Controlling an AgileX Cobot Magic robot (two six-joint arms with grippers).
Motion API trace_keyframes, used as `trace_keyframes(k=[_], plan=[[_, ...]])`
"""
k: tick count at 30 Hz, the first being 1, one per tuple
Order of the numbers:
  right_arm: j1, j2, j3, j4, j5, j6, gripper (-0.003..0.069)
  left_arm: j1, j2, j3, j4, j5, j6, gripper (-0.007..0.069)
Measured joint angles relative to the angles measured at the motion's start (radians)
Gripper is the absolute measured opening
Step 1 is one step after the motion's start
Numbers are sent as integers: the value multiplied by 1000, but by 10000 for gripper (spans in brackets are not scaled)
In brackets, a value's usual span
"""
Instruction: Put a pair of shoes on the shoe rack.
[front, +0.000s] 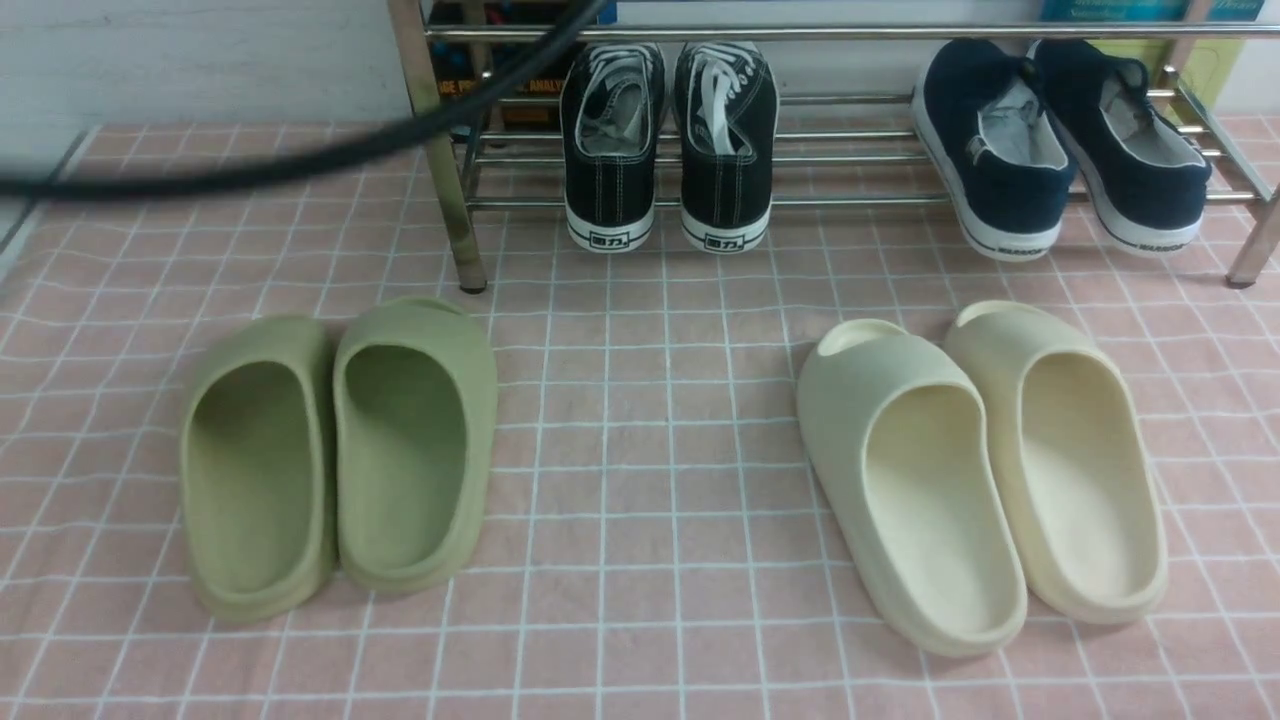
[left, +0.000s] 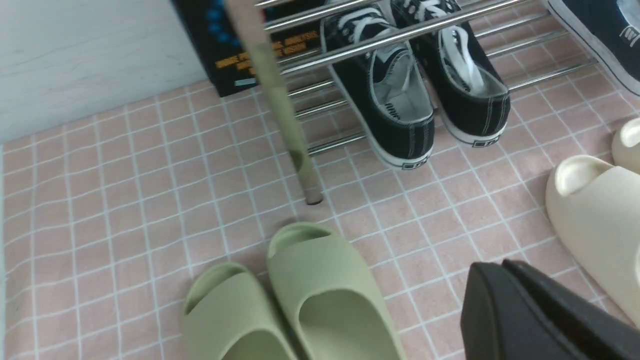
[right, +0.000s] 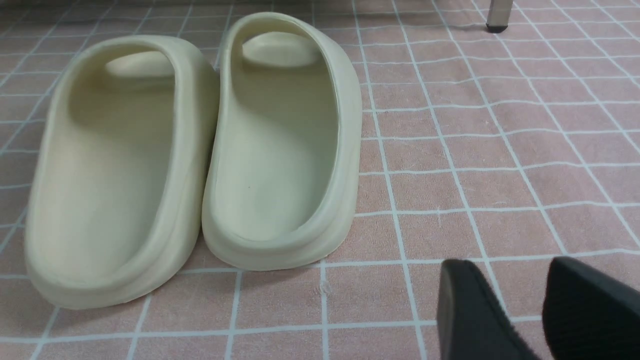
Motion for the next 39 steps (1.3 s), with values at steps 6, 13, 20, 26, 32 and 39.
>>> trace_keyframes(k=[6,13,20,26,32,39], plan=[[0,0,0,0,0,0,240,0,-466,653,201,-368,-341,27],[0,0,0,0,0,0,240,0,-951,1101,501,-470,-811,27],[0,0,0,0,0,0,240,0,-1173,1249,522,-466,-872,27],[0,0,0,1,0,0,240,0,-1169,1273,433,-473,-872,27],[0,0,0,1,0,0,240,0,-1159,1274,462,-478,-879,27],[0,0,0,1,0,0,240,1,-1159,1277,467,-462,-776,34]])
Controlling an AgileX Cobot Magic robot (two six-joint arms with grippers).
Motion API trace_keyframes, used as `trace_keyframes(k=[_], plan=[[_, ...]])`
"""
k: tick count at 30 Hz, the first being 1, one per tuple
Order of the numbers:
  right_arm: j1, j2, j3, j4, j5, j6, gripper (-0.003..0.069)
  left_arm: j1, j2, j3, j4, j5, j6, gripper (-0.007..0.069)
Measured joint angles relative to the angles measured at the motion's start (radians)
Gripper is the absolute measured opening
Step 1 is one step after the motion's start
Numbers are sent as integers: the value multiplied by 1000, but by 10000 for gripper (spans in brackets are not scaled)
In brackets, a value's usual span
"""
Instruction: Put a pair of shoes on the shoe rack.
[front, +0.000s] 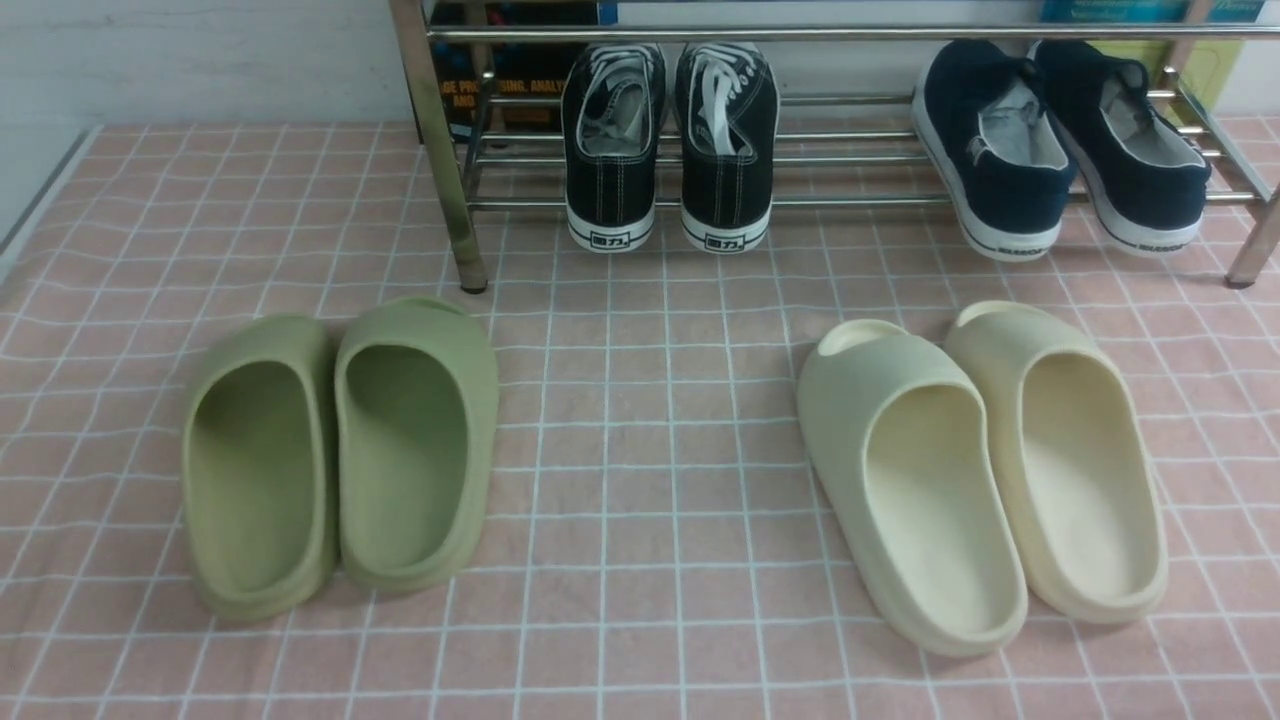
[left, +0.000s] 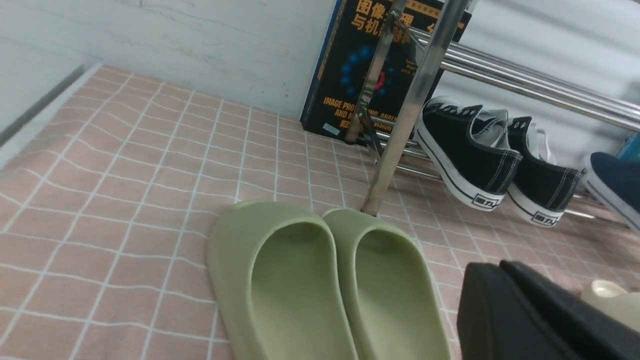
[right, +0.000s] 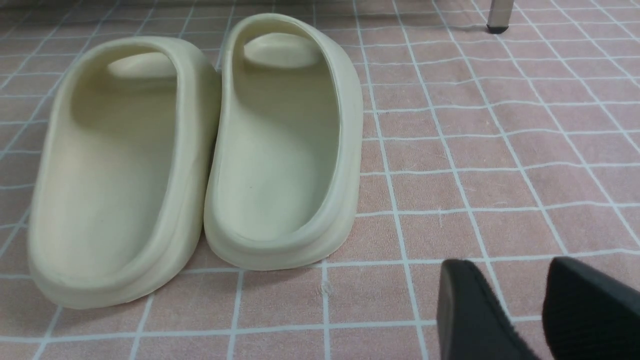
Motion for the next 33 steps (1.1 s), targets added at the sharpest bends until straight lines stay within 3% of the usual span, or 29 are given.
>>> trace_keyframes(k=[3,6,7,10,12,14,16,17,22,28,33], plan=[[0,0,0,0,0,0,240,62,0,14,-32,-38,72,34],[0,0,0,0,0,0,240,211,0,44,-152,-149,223,36],[0,0,0,0,0,0,240,211,0,47,-163,-158,236,36],[0,0,0,0,0,0,240,382,0,91,-330,-292,431,37],[0,0,0,0,0,0,240,527,0,153,-530,-431,650,37],[0,0,0,0,0,0,240,584,-4,194,-645,-482,771,34],[0,0,0,0,0,0,240,600,-7,216,-696,-489,830,31],[0,0,0,0,0,0,240,611,-13,252,-772,-474,932,24],[0,0,0,0,0,0,240,589,-14,324,-898,-370,1094,18],[0,0,0,0,0,0,240,537,-14,323,-903,-217,1144,18],[0,0,0,0,0,0,240,506,-14,319,-894,-196,1144,18]])
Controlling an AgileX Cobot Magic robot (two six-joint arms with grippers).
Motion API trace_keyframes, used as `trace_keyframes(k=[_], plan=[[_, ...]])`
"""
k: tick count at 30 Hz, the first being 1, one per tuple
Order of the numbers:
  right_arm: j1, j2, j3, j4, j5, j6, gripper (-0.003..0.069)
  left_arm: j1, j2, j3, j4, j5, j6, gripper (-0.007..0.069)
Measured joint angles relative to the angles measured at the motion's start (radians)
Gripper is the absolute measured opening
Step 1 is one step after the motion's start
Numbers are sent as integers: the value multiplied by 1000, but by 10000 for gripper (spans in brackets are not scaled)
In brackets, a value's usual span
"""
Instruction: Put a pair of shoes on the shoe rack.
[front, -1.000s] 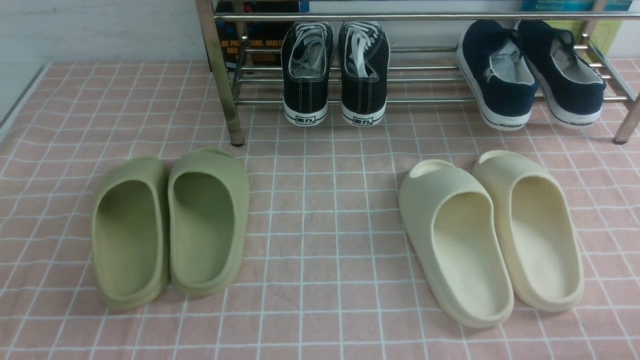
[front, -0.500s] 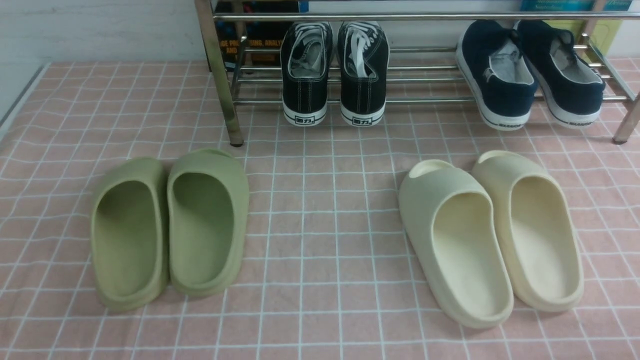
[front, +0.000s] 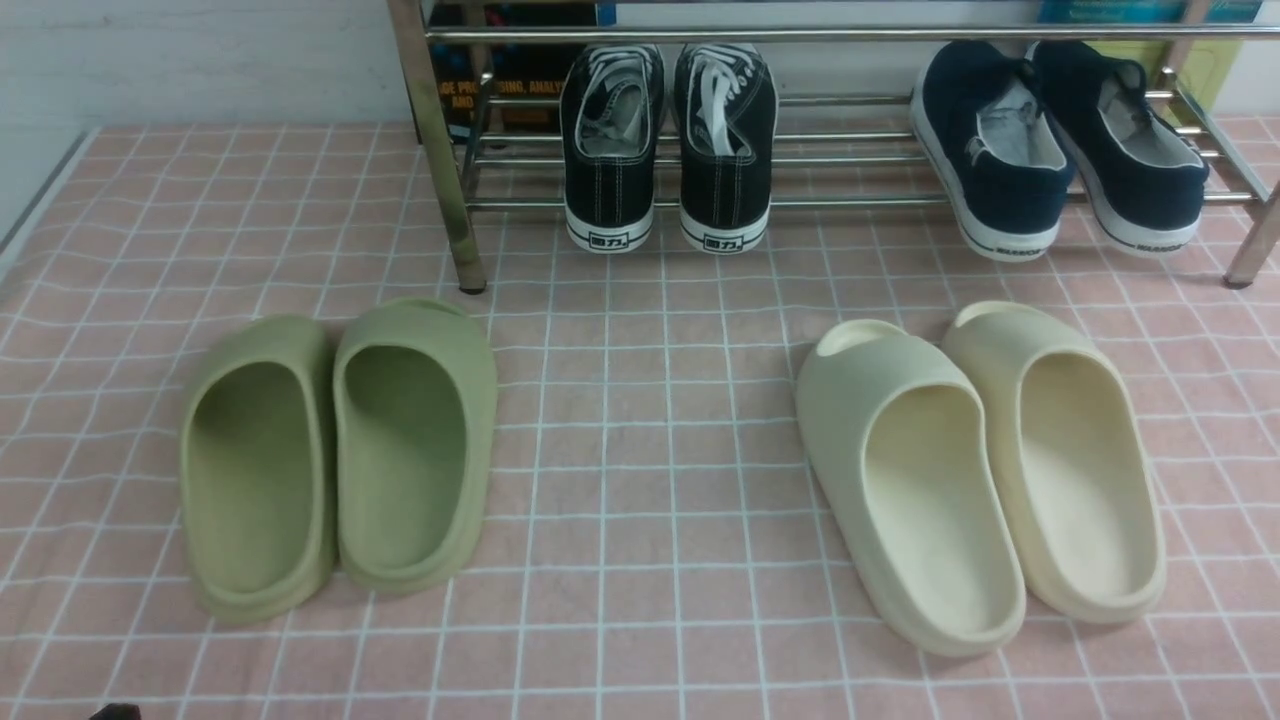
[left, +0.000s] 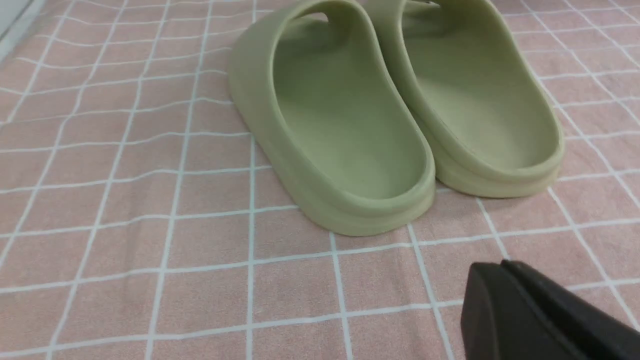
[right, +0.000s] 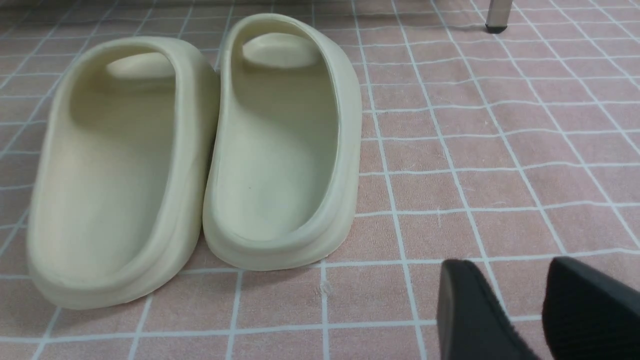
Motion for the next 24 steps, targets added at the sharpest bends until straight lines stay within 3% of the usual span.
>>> trace_keyframes(k=[24], plan=[[0,0,0,0,0,0,240,-1,0,-3,39,9,-67,24]])
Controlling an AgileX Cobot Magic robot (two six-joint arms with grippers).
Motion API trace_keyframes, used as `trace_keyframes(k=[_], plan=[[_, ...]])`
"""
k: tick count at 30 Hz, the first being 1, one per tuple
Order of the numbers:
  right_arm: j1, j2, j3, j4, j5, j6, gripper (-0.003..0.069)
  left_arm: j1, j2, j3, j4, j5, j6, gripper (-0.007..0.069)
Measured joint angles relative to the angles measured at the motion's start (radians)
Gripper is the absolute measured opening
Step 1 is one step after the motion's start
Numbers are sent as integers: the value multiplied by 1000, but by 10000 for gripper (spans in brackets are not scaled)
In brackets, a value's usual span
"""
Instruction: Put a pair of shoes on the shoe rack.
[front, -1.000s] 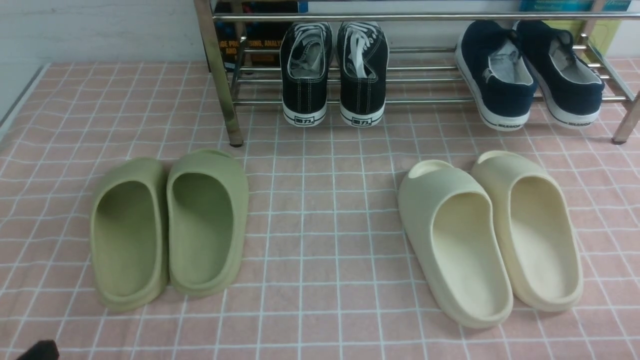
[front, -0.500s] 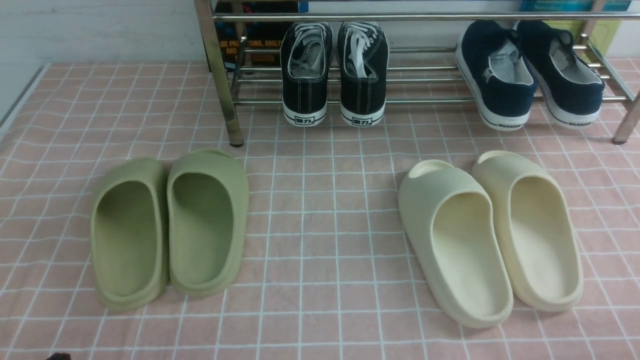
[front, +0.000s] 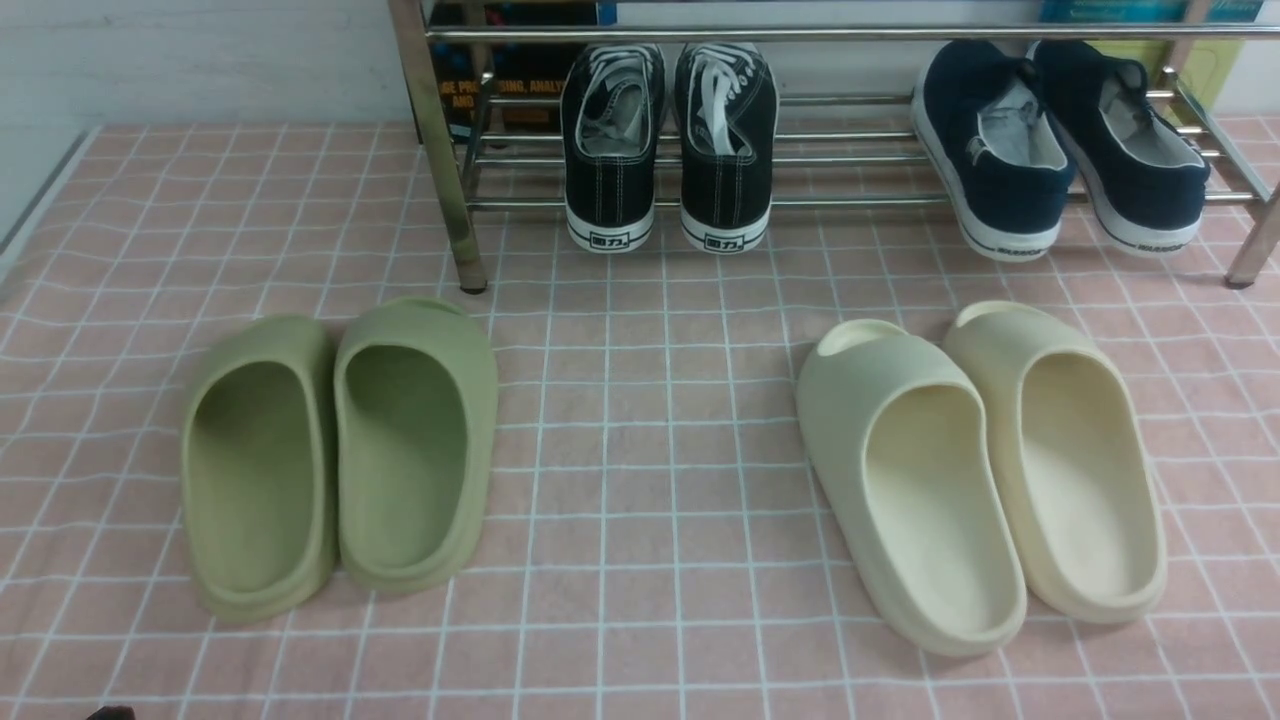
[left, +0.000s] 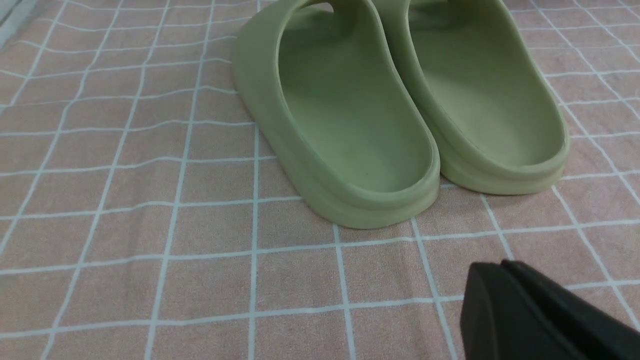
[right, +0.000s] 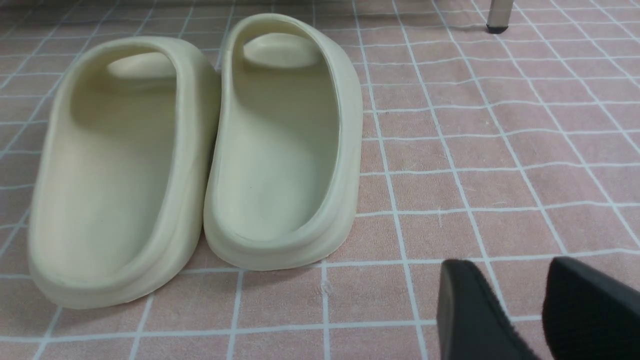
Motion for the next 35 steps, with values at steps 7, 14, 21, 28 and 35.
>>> trace_keyframes(k=[7,14,21,28,35], plan=[[0,0,0,0,0,0,240,0,0,0,1,0,0,34],[0,0,0,0,0,0,240,0,0,0,1,0,0,39],[0,0,0,0,0,0,240,0,0,0,1,0,-1,45],[0,0,0,0,0,0,240,0,0,0,1,0,-1,54],[0,0,0,0,0,0,240,0,0,0,1,0,-1,55]])
